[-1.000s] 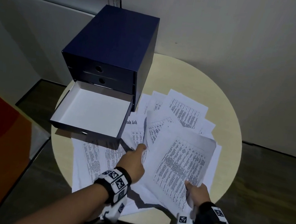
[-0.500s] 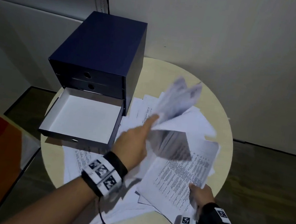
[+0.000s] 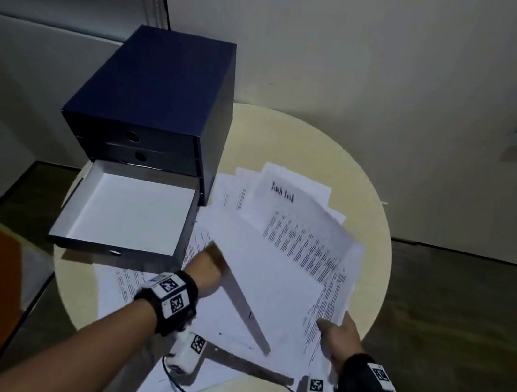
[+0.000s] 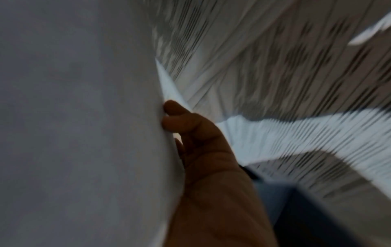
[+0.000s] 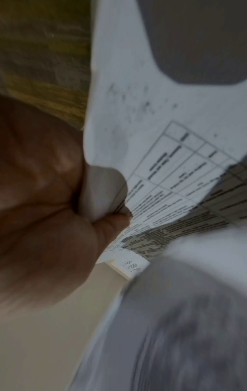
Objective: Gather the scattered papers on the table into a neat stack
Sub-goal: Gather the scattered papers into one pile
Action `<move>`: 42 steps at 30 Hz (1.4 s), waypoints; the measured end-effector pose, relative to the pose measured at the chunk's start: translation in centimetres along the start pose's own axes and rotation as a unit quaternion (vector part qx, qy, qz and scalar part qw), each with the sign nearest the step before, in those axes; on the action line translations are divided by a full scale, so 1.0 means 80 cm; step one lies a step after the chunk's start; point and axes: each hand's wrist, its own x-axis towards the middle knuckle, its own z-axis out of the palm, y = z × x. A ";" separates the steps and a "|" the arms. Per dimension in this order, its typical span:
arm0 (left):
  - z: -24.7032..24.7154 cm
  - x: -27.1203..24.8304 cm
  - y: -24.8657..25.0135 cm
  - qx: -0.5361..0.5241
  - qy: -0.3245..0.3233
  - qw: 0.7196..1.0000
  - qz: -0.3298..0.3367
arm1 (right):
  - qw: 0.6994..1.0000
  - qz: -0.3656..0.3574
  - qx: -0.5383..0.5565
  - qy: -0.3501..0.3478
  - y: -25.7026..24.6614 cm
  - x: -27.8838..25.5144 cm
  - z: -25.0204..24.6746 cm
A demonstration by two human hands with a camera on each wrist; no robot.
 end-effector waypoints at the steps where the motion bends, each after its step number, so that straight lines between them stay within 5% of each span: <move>1: 0.011 -0.003 -0.002 -0.023 -0.021 0.999 0.004 | 1.000 -0.002 0.015 0.000 -0.021 -0.025 0.006; 9: 0.058 -0.007 -0.017 -0.004 -0.072 0.997 -0.011 | 0.989 0.039 0.108 -0.089 -0.041 -0.062 0.013; 13: 0.073 -0.023 -0.003 0.036 -0.126 0.991 0.006 | 1.000 0.001 -0.001 -0.018 -0.011 -0.031 0.018; 18: 0.037 -0.033 -0.057 0.046 0.016 0.999 -0.006 | 0.998 -0.003 -0.061 0.024 -0.017 -0.032 0.022; 23: -0.043 -0.047 -0.145 0.145 0.198 0.949 -0.200 | 0.998 0.004 -0.063 0.024 -0.019 -0.029 0.022; 27: -0.076 -0.043 -0.171 0.078 0.191 0.926 -0.316 | 0.998 0.004 -0.057 0.024 -0.019 -0.027 0.024; 32: -0.038 -0.029 -0.142 0.071 0.192 0.946 -0.252 | 0.997 0.001 -0.076 0.025 -0.021 -0.029 0.030; 37: -0.020 -0.020 -0.131 -0.185 0.271 0.906 -0.267 | 0.997 0.007 -0.065 0.028 -0.029 -0.041 0.029; 39: -0.018 -0.020 -0.128 -0.207 0.255 0.907 -0.263 | 0.998 0.008 -0.053 0.032 -0.034 -0.046 0.030; 42: -0.008 -0.027 -0.110 -0.136 0.174 0.948 -0.231 | 0.999 0.006 -0.047 0.027 -0.033 -0.041 0.033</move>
